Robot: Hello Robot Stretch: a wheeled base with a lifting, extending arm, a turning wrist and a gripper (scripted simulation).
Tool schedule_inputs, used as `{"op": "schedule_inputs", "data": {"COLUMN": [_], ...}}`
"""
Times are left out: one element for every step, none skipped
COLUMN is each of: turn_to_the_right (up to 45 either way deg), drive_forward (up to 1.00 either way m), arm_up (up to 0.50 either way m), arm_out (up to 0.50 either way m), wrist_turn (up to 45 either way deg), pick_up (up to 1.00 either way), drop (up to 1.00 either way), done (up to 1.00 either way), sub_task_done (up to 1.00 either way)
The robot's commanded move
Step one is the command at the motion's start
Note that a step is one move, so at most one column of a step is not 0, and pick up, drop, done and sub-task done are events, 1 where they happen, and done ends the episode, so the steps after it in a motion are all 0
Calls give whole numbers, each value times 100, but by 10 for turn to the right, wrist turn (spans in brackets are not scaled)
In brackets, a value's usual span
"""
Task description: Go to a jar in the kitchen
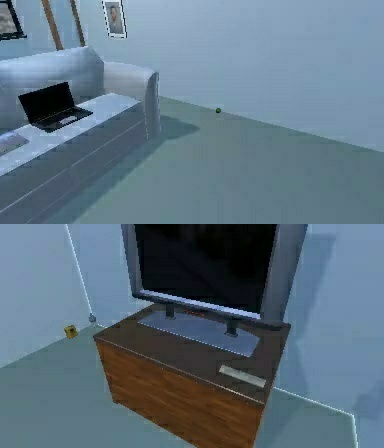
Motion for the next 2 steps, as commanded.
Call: {"op": "schedule_inputs", "data": {"turn_to_the_right": [30,0], "drive_forward": [0,100], "arm_up": [0,0], "arm_out": [0,0], "wrist_turn": [0,0], "pick_up": [0,0], "drop": [0,0], "done": [0,0], "sub_task_done": [0,0]}}
